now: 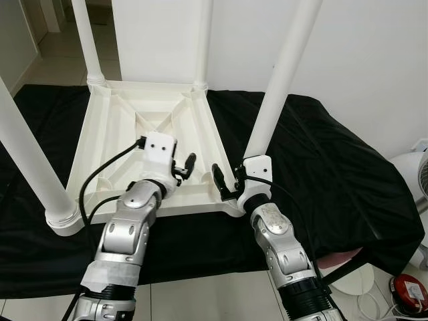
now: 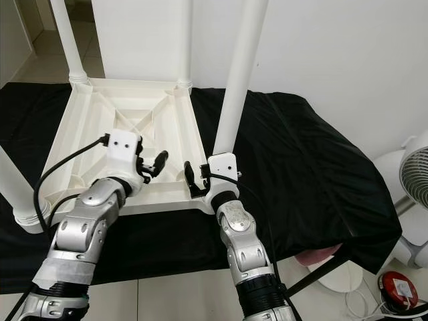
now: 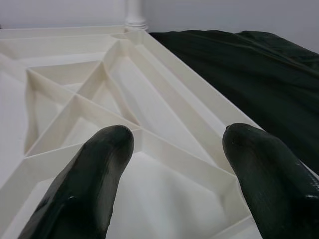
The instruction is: Building children table
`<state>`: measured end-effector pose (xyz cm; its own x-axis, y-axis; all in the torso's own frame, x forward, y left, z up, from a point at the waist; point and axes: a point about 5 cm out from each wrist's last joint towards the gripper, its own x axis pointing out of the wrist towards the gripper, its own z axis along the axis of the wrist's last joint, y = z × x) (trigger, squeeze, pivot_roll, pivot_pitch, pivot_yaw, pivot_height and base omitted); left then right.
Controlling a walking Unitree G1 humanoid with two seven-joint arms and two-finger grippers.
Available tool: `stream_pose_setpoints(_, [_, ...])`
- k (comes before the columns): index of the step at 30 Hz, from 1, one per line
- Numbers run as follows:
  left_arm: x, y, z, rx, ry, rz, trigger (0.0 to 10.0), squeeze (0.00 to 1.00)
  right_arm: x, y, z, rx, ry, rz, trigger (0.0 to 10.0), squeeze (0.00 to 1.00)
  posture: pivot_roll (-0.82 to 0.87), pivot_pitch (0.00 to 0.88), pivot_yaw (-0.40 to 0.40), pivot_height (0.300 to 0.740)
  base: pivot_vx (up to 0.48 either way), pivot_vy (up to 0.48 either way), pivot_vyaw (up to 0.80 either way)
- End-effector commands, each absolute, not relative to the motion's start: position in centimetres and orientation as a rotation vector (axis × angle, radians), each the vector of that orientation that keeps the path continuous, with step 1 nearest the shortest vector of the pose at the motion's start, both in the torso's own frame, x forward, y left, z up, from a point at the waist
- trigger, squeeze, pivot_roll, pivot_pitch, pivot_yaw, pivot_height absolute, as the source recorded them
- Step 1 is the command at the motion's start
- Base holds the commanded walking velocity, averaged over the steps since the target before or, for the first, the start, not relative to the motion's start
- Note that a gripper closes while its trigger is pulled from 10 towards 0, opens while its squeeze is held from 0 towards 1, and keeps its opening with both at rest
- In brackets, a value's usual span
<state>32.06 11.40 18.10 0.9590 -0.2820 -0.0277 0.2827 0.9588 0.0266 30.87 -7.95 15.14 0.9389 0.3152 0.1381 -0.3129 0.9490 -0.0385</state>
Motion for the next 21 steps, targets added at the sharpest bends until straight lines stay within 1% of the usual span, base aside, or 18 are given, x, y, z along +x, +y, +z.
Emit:
stream_pose_setpoints(1, [32.3, 11.6, 17.8, 0.032, 0.048, -0.234, 10.0, 0.00, 30.8, -8.3, 14.9, -0.023, -0.140, 0.312, 10.0, 0.00, -0.03, 0.000, -0.103, 0.740, 0.000, 0.000, 0.00])
stream_pose_setpoints(5, [32.1, 12.4, 17.7, 0.049, 0.039, -0.193, 10.0, 0.00, 30.4, -9.1, 15.2, -0.022, -0.160, 0.279, 10.0, 0.00, -0.02, 0.000, -0.105, 0.740, 0.000, 0.000, 0.00])
stream_pose_setpoints(9, [31.6, 13.6, 17.7, 0.018, 0.026, -0.127, 10.0, 0.00, 29.5, -10.6, 15.4, -0.031, -0.182, 0.215, 10.0, 0.00, -0.02, 0.000, -0.101, 0.740, 0.000, 0.000, 0.00])
stream_pose_setpoints(14, [31.4, 13.8, 17.6, 0.019, 0.019, -0.112, 10.0, 0.00, 29.4, -10.9, 15.6, -0.029, -0.188, 0.199, 10.0, 0.00, -0.02, 0.000, -0.101, 0.740, 0.000, 0.000, 0.00])
stream_pose_setpoints(15, [31.1, 14.3, 17.4, -0.001, 0.013, -0.065, 10.0, 0.00, 29.3, -11.3, 15.9, -0.033, -0.198, 0.181, 10.0, 0.00, -0.02, 0.000, -0.099, 0.740, 0.000, 0.000, 0.00])
stream_pose_setpoints(16, [31.1, 14.3, 17.4, -0.001, 0.013, -0.065, 10.0, 0.00, 29.3, -11.3, 15.9, -0.033, -0.198, 0.181, 10.0, 0.00, -0.02, 0.000, -0.099, 0.740, 0.000, 0.000, 0.00])
stream_pose_setpoints(17, [30.8, 15.1, 17.6, -0.033, -0.021, 0.018, 10.0, 0.00, 29.3, -11.7, 16.3, -0.036, -0.210, 0.163, 10.0, 0.00, -0.03, 0.000, -0.098, 0.740, 0.000, 0.000, 0.00])
stream_pose_setpoints(19, [30.8, 15.1, 17.6, -0.033, -0.021, 0.018, 10.0, 0.00, 29.3, -11.7, 16.3, -0.036, -0.210, 0.163, 10.0, 0.00, -0.03, 0.000, -0.098, 0.740, 0.000, 0.000, 0.00])
stream_pose_setpoints(20, [30.5, 15.7, 17.9, -0.071, -0.053, 0.087, 10.0, 0.00, 29.4, -12.0, 16.7, -0.037, -0.221, 0.152, 10.0, 0.00, -0.02, 0.000, -0.101, 0.740, 0.000, 0.000, 0.00])
stream_pose_setpoints(21, [30.5, 15.7, 17.9, -0.071, -0.053, 0.087, 10.0, 0.00, 29.4, -12.0, 16.7, -0.037, -0.221, 0.152, 10.0, 0.00, -0.02, 0.000, -0.101, 0.740, 0.000, 0.000, 0.00])
